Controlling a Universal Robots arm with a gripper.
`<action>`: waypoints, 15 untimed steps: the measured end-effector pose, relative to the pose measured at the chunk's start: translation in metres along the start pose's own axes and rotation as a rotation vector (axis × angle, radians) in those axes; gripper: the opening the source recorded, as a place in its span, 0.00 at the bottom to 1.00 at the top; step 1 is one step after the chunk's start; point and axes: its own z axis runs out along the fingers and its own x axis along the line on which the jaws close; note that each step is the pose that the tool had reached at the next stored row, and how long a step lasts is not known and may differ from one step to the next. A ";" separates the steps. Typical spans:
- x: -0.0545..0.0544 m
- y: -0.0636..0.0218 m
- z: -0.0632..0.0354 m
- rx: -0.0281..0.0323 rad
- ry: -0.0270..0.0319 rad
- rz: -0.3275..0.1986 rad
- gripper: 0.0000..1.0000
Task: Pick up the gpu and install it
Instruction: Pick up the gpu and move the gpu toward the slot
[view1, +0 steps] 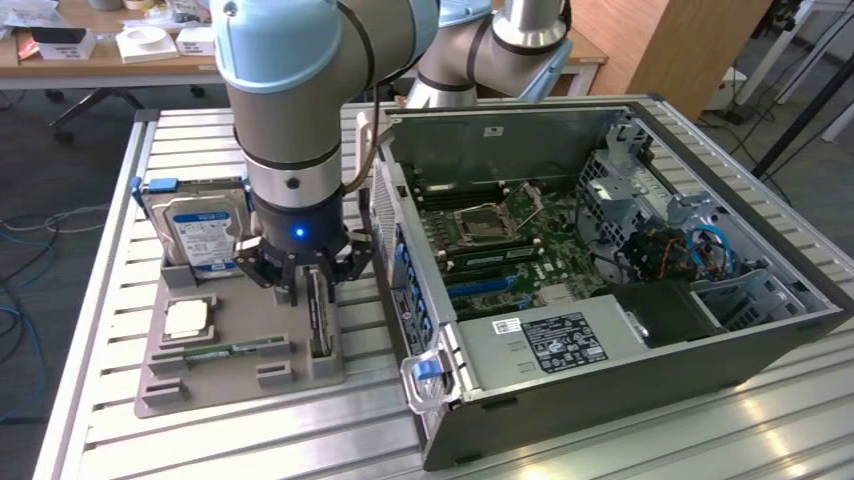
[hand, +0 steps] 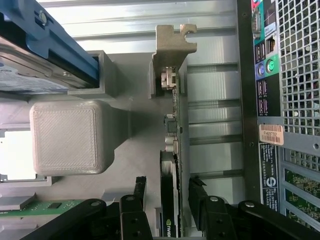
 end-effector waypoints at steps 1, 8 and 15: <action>-0.001 0.0000 0.0000 0.0000 0.0001 0.000 0.47; -0.001 0.0000 0.0000 0.0000 0.0000 0.000 0.47; -0.001 0.0000 0.0000 0.0000 0.0000 0.000 0.39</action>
